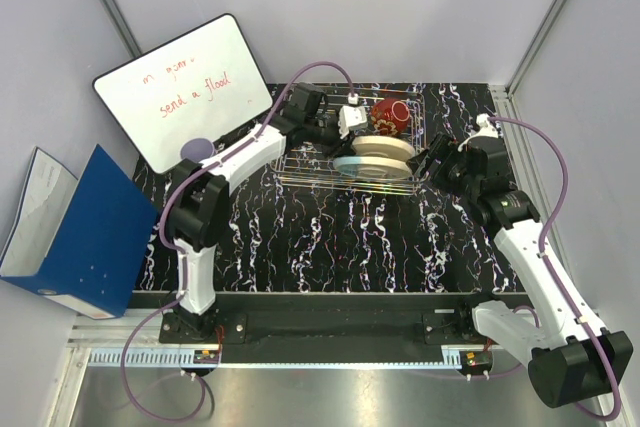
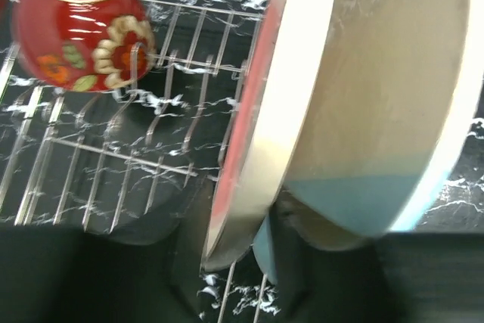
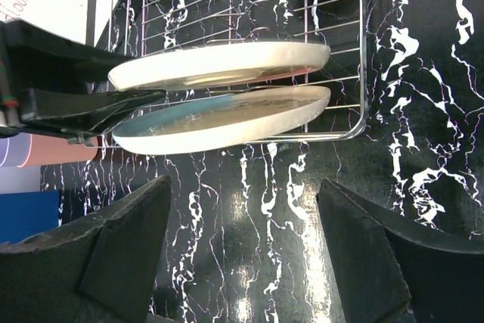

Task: Unload the mixed dishes from the dish rack
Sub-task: Pick up the plate from the dish rack, then place the plate at the center of the board.

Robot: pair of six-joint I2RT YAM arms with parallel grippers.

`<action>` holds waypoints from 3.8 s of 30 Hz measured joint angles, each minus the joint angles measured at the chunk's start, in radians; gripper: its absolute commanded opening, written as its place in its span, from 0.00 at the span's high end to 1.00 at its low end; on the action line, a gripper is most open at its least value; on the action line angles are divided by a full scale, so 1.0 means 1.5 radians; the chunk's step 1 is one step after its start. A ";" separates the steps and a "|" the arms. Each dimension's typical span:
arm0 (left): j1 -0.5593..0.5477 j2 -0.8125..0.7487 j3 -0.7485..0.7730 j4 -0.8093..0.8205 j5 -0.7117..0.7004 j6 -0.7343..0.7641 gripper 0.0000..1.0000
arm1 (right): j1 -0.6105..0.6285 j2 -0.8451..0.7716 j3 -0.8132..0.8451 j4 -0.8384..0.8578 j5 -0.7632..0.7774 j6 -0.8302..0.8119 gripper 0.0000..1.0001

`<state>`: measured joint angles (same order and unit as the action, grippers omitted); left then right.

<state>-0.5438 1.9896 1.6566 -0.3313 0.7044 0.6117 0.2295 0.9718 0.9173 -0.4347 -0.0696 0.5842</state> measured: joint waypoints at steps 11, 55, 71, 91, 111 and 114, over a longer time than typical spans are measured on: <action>-0.006 0.018 0.021 -0.012 0.001 0.007 1.00 | 0.000 -0.002 -0.008 0.001 0.000 0.001 0.14; 0.002 -0.018 0.131 -0.039 -0.129 -0.128 1.00 | 0.000 -0.056 -0.009 0.002 -0.001 0.011 0.14; 0.004 -0.080 0.205 -0.023 -0.222 -0.140 1.00 | 0.000 -0.054 -0.009 0.003 -0.002 0.024 0.14; -0.066 -0.124 0.059 0.007 -0.402 -0.002 1.00 | 0.000 -0.053 -0.010 0.016 -0.002 0.043 0.14; -0.227 -0.186 -0.361 0.564 -0.819 0.404 1.00 | 0.000 -0.018 -0.012 0.067 0.001 0.093 0.14; -0.258 -0.200 -0.424 0.693 -0.850 0.488 1.00 | 0.000 -0.008 -0.006 0.067 0.005 0.094 0.15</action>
<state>-0.9302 1.6890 1.0199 0.7082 -0.5701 1.3437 0.2295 0.9592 0.9081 -0.3344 -0.0628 0.7250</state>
